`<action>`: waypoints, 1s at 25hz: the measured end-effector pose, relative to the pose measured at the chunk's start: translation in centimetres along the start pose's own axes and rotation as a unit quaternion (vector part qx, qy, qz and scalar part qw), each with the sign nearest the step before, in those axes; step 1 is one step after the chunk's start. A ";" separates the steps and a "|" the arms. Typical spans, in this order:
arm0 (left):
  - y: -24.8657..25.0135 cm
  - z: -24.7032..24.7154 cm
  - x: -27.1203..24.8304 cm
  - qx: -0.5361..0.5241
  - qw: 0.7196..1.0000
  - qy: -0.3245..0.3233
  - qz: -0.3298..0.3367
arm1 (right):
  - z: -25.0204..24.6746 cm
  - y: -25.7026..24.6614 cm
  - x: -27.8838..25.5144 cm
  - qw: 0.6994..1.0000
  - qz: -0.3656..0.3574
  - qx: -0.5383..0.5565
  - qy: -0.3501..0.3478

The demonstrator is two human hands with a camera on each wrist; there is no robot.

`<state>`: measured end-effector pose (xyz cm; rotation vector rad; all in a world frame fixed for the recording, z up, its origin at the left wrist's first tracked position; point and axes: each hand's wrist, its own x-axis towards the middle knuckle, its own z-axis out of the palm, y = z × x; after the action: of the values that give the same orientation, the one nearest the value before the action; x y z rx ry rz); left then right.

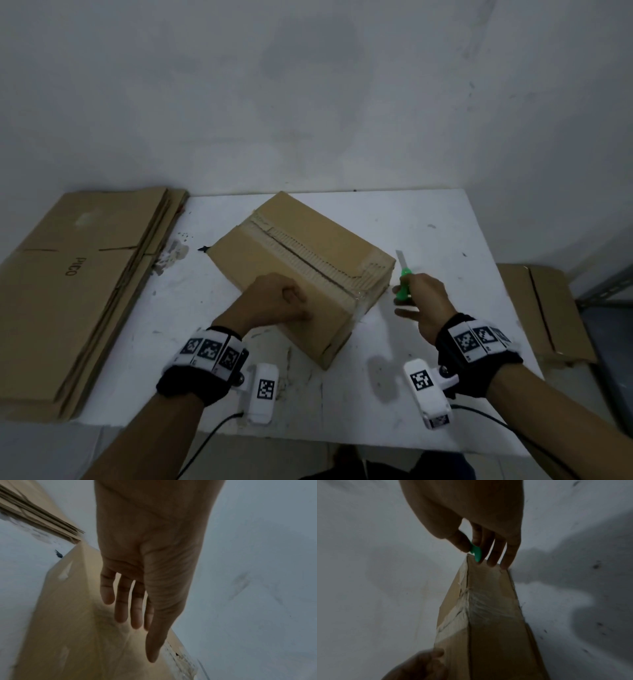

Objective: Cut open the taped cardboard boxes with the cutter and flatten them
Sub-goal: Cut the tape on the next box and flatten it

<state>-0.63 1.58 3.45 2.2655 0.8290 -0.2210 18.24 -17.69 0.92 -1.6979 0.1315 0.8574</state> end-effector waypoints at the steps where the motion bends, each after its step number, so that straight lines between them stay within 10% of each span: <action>1: 0.5 0.0 0.9 0.007 1.000 0.008 0.014 | -0.1 0.6 -0.8 0.999 0.020 -0.010 -0.028; 6: 2.6 1.0 5.3 0.201 0.977 -0.064 0.043 | 0.4 2.9 -2.0 0.996 0.015 -0.034 -0.078; 25: 1.0 2.2 7.6 0.099 0.993 0.063 -0.020 | 0.3 3.5 -2.3 0.974 -0.026 -0.161 -0.156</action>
<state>6.06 3.40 -0.46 2.4694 0.9558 -0.1860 14.69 -19.34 -0.53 -1.8295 -0.2784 1.1399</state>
